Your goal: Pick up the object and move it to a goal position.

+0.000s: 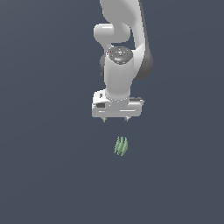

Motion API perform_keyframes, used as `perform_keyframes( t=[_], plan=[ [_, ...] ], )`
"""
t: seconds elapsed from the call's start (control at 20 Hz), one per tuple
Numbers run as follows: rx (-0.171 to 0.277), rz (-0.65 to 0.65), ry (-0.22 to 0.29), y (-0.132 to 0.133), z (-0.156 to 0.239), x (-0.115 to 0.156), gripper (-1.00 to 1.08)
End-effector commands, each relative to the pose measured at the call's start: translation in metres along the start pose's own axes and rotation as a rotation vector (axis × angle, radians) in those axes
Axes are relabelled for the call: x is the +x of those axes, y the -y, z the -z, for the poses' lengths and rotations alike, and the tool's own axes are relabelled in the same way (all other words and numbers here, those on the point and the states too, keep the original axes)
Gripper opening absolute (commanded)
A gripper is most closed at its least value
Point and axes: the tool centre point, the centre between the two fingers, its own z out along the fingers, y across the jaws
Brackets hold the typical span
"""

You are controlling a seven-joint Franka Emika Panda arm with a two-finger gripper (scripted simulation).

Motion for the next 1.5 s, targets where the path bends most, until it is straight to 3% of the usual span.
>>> perform_keyframes(
  t=[0.0,0.75,1.45],
  plan=[
    [0.0,0.0,0.0,0.0,0.0,0.0,1.0],
    [-0.008,0.051,-0.008,0.02,0.003,0.007,1.0],
    [0.005,-0.142,0.015,0.025,-0.034,0.039,1.0]
  ],
)
